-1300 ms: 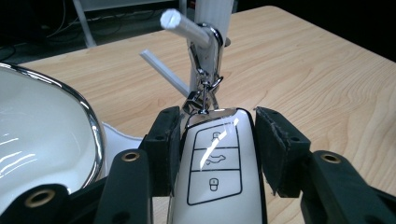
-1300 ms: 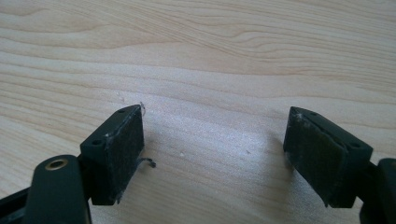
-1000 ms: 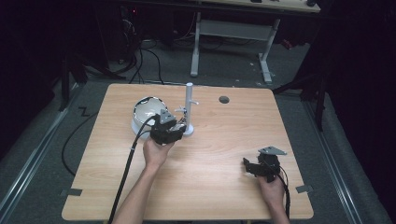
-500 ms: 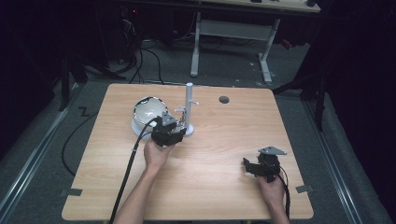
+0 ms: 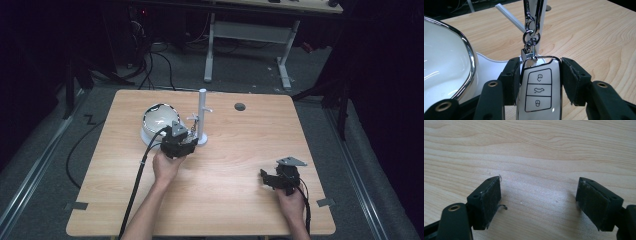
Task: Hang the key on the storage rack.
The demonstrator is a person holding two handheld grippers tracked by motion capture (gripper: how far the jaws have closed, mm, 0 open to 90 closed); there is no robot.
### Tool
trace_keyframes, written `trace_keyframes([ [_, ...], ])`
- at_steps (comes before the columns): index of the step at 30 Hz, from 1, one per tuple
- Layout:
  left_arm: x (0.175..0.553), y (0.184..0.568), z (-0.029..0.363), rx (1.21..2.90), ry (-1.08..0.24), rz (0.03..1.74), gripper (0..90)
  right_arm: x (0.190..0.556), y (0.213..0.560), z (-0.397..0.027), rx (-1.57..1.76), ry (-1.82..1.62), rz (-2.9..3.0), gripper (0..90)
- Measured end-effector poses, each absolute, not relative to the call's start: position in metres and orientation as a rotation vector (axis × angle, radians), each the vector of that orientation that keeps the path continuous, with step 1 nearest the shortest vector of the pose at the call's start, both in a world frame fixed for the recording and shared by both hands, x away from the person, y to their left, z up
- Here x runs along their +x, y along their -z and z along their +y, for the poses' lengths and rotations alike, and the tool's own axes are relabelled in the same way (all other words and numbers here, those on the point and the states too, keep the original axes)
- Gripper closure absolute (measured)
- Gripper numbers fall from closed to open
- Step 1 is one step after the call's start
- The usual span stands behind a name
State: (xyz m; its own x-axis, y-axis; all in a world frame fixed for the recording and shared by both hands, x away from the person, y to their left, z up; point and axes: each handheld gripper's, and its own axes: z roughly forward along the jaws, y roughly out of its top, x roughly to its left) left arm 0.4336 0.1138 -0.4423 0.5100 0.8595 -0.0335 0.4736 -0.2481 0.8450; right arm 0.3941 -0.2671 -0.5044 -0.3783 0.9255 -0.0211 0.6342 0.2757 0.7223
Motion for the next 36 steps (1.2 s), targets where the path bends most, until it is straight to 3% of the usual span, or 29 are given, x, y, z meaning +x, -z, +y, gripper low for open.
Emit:
trace_keyframes([
  [36, 0.393, 0.421, 0.148, 1.801, -0.591, 1.091, 47.7, 0.394, 0.504, -0.267, 1.400, -0.884, 2.110, 20.4],
])
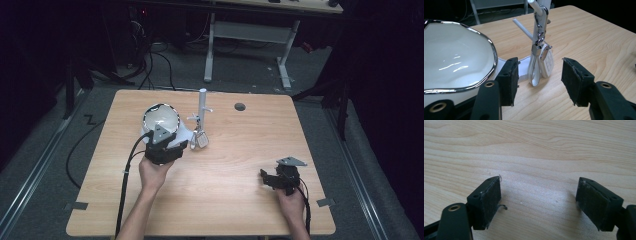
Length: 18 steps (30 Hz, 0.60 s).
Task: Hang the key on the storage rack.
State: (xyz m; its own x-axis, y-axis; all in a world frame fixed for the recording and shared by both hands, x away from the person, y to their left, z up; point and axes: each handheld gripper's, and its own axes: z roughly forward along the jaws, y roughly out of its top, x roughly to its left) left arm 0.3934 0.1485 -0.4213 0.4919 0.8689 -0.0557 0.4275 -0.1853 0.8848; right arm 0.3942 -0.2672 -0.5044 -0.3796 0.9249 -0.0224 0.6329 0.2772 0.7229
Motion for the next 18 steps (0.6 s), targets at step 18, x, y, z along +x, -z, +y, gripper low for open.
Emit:
trace_keyframes([
  [18, 0.379, 0.425, 0.168, 1.766, -0.571, 1.134, 45.5, 0.394, 0.504, -0.267, 1.401, -0.884, 2.110, 20.4],
])
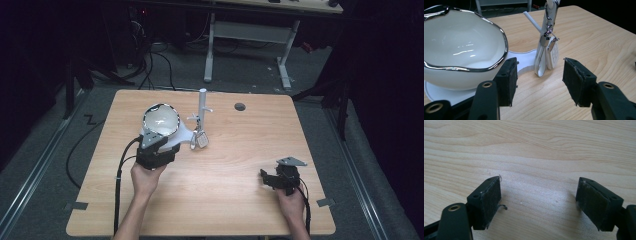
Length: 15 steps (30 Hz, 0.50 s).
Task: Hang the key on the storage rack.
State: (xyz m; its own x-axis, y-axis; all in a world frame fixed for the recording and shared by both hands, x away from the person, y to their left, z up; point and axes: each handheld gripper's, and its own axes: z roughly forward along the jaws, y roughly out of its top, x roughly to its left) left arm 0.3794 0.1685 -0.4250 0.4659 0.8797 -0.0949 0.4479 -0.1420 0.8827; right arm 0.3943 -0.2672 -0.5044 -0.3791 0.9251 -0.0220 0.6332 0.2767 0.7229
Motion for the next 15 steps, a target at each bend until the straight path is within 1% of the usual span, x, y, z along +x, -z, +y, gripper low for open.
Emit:
trace_keyframes([
  [15, 0.3711, 0.4303, 0.1777, 1.768, -0.547, 1.157, 44.5, 0.3943, 0.5044, -0.2671, 1.401, -0.884, 2.110, 20.3],
])
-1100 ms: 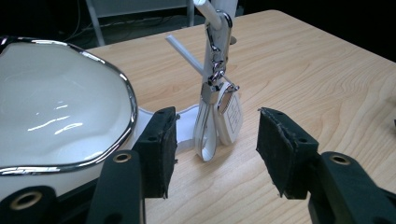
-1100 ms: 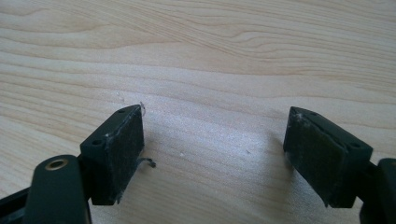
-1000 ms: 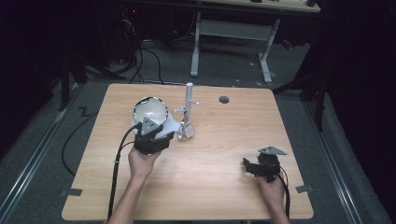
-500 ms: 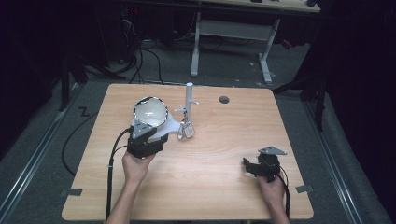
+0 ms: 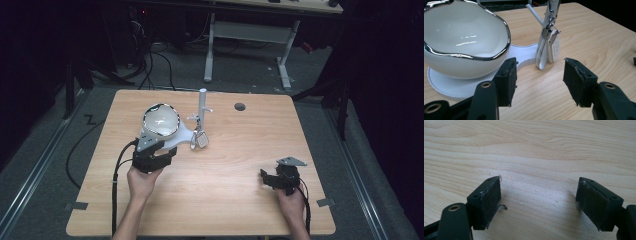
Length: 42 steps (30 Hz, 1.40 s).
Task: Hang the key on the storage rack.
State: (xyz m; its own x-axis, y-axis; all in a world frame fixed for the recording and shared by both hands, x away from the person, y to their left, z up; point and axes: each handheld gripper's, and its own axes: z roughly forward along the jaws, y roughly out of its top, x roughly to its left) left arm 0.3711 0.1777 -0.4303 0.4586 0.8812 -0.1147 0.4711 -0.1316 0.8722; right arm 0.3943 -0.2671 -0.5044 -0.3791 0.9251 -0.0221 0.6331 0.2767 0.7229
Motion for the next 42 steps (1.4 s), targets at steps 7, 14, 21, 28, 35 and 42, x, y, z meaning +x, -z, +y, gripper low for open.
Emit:
trace_keyframes([
  [7, 0.366, 0.434, 0.183, 1.758, -0.547, 1.172, 44.0, 0.394, 0.504, -0.267, 1.402, -0.884, 2.109, 20.4],
  [14, 0.359, 0.437, 0.187, 1.778, -0.574, 1.182, 43.3, 0.394, 0.504, -0.267, 1.402, -0.884, 2.109, 20.4],
  [21, 0.354, 0.441, 0.192, 1.767, -0.566, 1.200, 42.9, 0.394, 0.504, -0.267, 1.404, -0.883, 2.109, 20.4],
  [28, 0.350, 0.447, 0.197, 1.757, -0.548, 1.215, 42.6, 0.394, 0.504, -0.267, 1.404, -0.883, 2.109, 20.4],
  [35, 0.347, 0.453, 0.199, 1.758, -0.535, 1.232, 42.3, 0.394, 0.504, -0.267, 1.404, -0.883, 2.109, 20.4],
  [42, 0.343, 0.459, 0.202, 1.726, -0.547, 1.253, 42.6, 0.394, 0.504, -0.267, 1.404, -0.883, 2.109, 20.4],
])
